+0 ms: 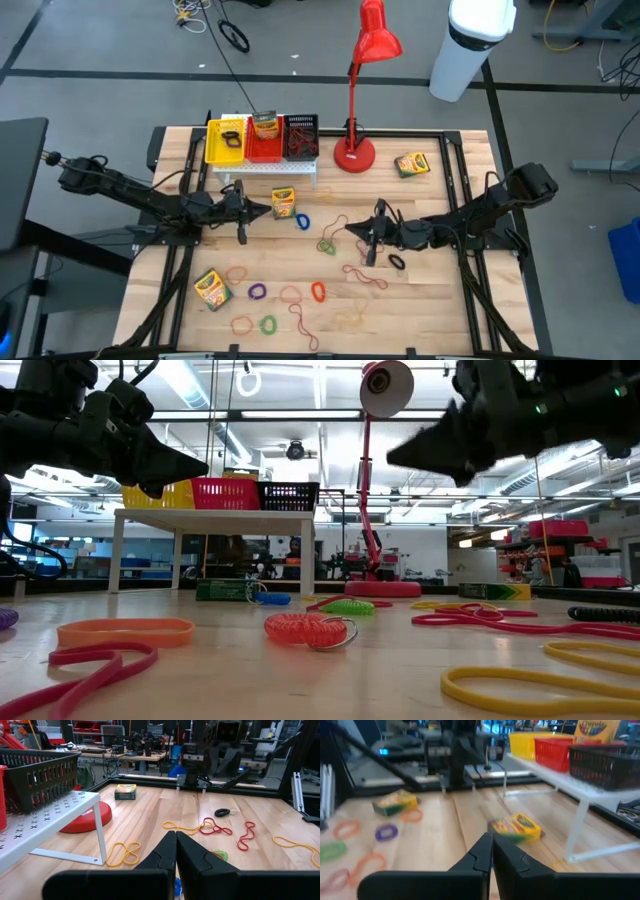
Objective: Pick & Place Office Desk Supplies
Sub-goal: Put the yellow rubber band into the black bin on the shelf
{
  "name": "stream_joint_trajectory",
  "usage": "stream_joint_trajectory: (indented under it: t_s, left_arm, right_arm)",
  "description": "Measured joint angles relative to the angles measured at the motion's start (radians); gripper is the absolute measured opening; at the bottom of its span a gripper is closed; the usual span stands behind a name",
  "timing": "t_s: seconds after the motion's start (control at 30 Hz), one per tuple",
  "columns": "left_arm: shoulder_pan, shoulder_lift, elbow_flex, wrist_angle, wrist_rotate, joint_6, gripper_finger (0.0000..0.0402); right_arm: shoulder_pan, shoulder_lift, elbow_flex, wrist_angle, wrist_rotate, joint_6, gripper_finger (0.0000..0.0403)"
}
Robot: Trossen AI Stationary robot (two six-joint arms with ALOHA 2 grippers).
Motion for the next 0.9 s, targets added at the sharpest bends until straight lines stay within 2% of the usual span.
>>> stream_joint_trajectory:
  t_s: [0.17,0.37,0.9]
  left_arm:
    - [0.0,0.0,0.0,0.0,0.0,0.0,0.001]
    - [0.0,0.0,0.0,0.0,0.0,0.0,0.001]
    - [0.0,0.0,0.0,0.0,0.0,0.0,0.001]
  right_arm:
    - [0.0,0.0,-0.046,0.001,0.005,-0.015,0.0024]
    - [-0.001,0.001,-0.051,-0.005,0.09,-0.018,0.0024]
    - [-0.004,0.009,-0.051,-0.016,0.091,-0.019,0.0024]
